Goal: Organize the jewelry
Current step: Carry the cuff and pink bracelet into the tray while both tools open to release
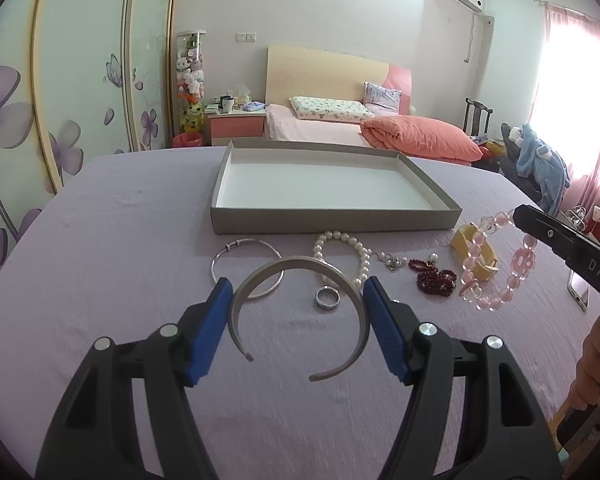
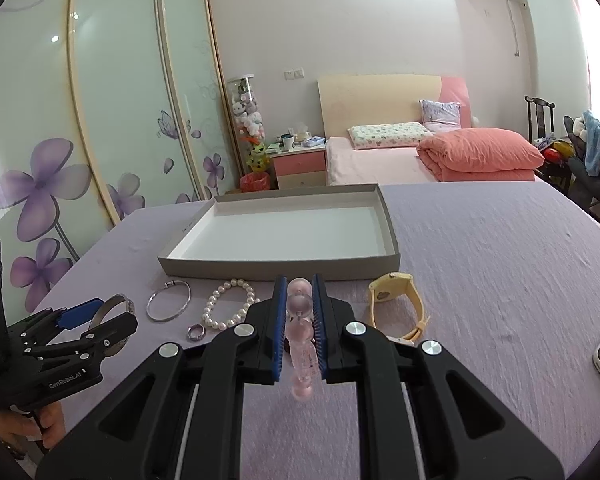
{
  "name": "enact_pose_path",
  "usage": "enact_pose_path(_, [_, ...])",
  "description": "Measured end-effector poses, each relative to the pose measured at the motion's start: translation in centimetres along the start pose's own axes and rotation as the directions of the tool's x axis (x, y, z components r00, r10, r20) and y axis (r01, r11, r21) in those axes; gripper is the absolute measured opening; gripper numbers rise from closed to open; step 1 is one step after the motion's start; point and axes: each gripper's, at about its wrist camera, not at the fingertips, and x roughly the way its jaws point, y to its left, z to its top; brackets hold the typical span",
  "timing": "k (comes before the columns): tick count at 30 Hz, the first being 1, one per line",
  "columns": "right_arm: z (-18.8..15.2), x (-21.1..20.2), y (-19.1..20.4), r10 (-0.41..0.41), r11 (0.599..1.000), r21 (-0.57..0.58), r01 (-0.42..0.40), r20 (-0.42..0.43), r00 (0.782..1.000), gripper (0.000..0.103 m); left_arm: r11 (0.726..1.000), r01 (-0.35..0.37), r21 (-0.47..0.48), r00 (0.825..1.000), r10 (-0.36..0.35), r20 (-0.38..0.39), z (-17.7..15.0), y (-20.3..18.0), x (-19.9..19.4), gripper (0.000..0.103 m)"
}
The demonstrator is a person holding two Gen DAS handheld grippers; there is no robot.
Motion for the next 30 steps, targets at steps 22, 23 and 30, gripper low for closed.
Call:
enact_pose_path(22, [11.4,8.4,0.3,-0.028,0.999,0.047,0.022,0.139,0.99,0.014,0.997,-0.075,-0.011,0.984,0.075,0.163,13.2,1.2,7.7,0.066])
enact_pose_path(23, [11.5,9.2,0.2,-0.034,0.998,0.053,0.027,0.134,0.99,0.014,0.997,-0.078,-0.013,0.986,0.079,0.15,13.6,1.3,8.9,0.066])
enact_pose_path(30, [12.3,15.6,-1.0,-0.093,0.989,0.122,0.085,0.062,0.994,0.014,0.993,-0.104,-0.057,0.99,0.109,0.087,15.2,1.7,15.5,0.066])
